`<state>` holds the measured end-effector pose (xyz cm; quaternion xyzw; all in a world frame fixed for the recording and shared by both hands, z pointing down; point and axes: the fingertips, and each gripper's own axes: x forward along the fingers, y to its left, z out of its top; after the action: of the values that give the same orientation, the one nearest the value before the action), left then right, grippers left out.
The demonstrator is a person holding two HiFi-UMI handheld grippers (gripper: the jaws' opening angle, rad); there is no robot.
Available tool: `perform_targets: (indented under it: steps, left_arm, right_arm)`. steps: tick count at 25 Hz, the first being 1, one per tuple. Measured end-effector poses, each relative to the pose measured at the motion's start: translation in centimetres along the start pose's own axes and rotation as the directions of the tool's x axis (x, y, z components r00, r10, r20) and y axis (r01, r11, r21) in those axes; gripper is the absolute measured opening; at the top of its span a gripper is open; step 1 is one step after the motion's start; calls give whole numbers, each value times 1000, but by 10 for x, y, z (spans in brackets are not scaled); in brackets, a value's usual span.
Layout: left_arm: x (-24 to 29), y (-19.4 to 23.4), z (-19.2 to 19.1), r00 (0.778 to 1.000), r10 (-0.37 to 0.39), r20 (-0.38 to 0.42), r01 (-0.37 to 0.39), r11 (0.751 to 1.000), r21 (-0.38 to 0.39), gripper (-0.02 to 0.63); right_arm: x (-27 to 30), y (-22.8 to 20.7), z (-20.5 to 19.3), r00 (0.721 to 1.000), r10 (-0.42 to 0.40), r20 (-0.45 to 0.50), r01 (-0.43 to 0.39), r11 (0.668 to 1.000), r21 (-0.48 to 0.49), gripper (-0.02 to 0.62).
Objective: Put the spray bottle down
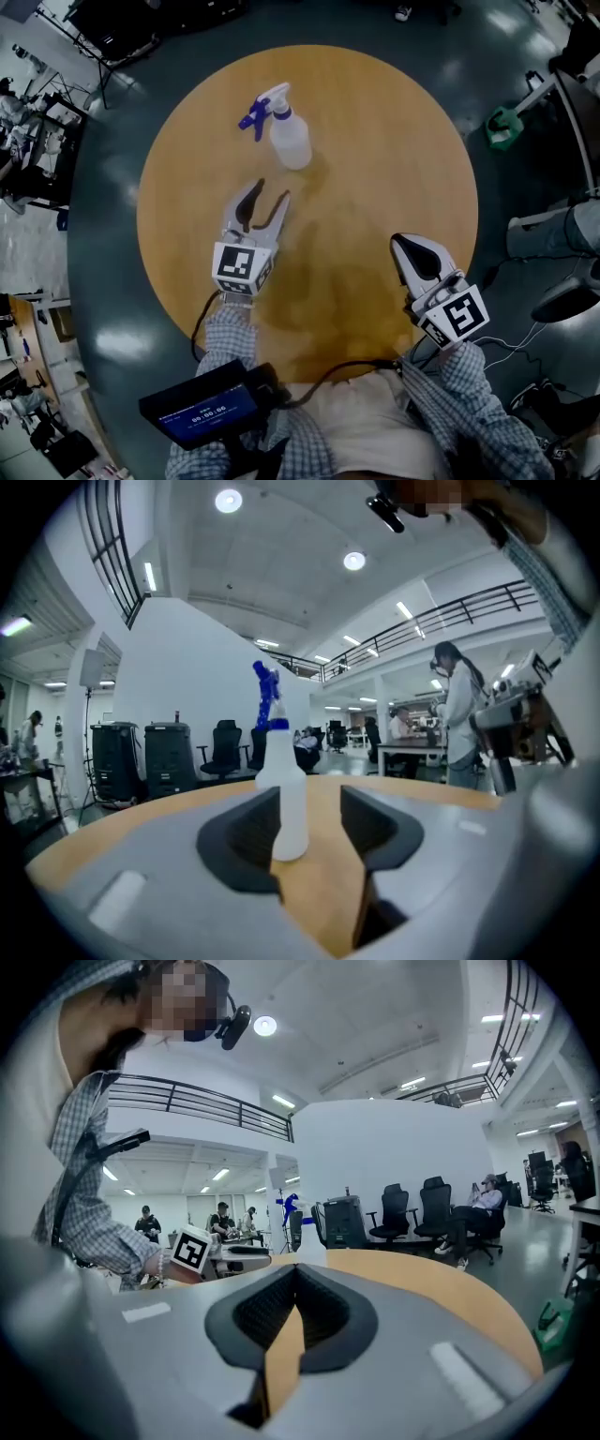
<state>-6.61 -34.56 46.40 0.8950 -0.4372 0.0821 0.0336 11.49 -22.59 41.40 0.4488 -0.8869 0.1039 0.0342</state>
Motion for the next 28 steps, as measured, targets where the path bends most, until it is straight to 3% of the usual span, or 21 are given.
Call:
perform_targets:
  steps: [4,9,14,22,28]
  left_arm:
    - [-38,-23,20,1000,6,30,-5,1000,-22,119]
    - [-77,-57,24,999,-43,23,44,999,-31,82]
    - [-124,-77,22,999,-14,35,16,999,-50,11]
    - [-178,-87,23,999,-6,46,10,995,-96,0]
    - [-184,-89,16,999,-9,52,15,994,-111,0]
  right_arm:
    - [-4,16,8,1000,-4,19,4,1000,3,3]
    - [-2,33,15,998,8,56,-9,1000,12,3]
    - [-8,59,19,996,18,86,-19,1000,12,3]
    - [-13,104,27,996,48,80,-47,999,-10,3]
    - [-9,112,25,995,58,84,-56,998,-26,3]
